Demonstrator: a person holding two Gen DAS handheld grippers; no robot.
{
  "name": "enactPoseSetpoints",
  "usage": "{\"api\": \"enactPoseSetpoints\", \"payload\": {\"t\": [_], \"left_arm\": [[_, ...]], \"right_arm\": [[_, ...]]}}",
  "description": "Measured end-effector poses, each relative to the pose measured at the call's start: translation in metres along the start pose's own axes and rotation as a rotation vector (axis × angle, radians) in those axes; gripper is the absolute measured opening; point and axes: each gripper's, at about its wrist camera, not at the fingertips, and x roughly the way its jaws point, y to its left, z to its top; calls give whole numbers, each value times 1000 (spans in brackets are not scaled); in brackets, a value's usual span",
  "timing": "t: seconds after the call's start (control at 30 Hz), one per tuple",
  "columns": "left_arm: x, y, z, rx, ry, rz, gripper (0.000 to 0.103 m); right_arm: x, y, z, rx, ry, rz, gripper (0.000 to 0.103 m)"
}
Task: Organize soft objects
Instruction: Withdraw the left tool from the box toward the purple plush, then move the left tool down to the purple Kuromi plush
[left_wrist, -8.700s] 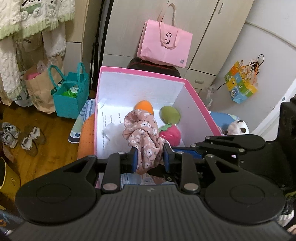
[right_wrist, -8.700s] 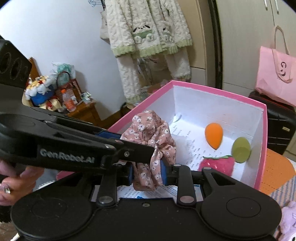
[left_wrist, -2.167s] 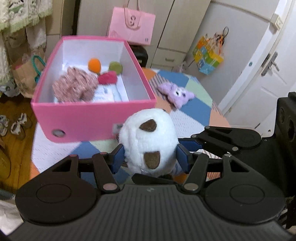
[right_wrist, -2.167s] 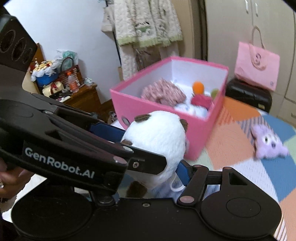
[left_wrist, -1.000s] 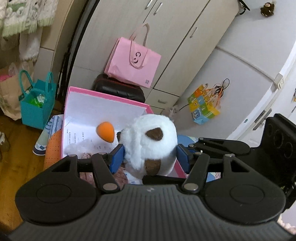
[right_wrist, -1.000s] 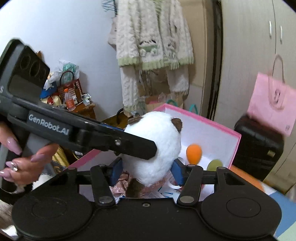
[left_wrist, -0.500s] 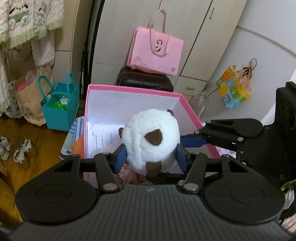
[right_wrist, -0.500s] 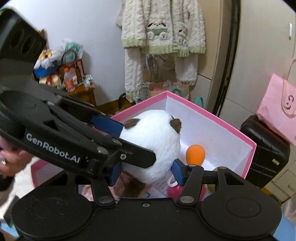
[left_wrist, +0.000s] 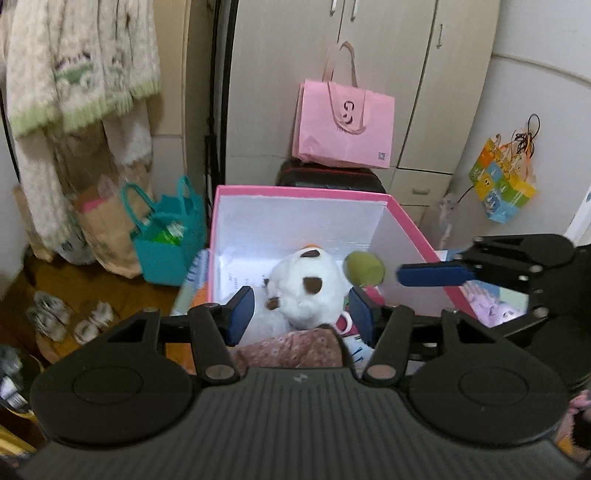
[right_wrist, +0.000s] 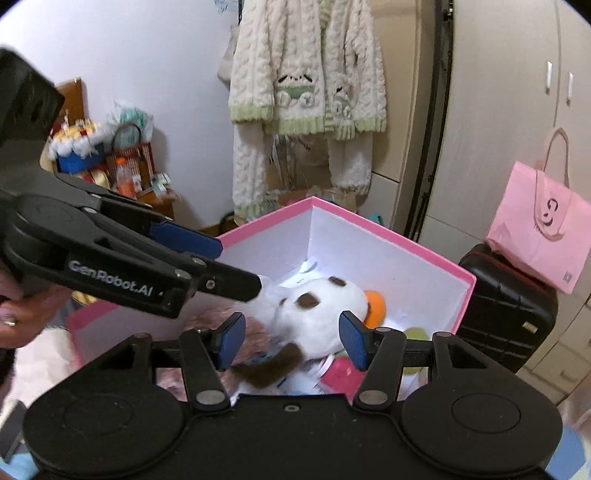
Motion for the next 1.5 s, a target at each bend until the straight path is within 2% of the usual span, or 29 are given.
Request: {"api": "enactPoseSetpoints", "payload": {"t": [0.1, 0.23, 0.33, 0.7, 0.9, 1.03, 1.23, 1.5], "left_arm": [[-16, -6, -4, 26, -8, 5, 56], [-51, -26, -8, 138, -53, -10, 56], [-75, -38, -8, 185, -71, -16, 58], [-121, -73, -22, 222, -15, -133, 61], [-143, -92, -36, 250, -3, -171, 63], [-147, -109, -44, 267, 21, -207, 64], [-145, -149, -53, 377, 56, -180, 65], [-131, -193, -58, 437, 91, -260, 67]], "right_arm": [[-16, 6, -7, 20, -11, -6, 61], [-38, 19, -11, 13, -5, -34, 61], [-58, 23, -13, 26, -1, -51, 61], [-137, 25, -39, 82, -32, -73, 63], [-172, 25, -59, 80, -28, -96, 64], [-192, 26, -76, 71, -37, -116, 66], [-211, 22, -102, 91, -12, -121, 69], [-225, 19, -137, 27, -13, -139, 72]]}}
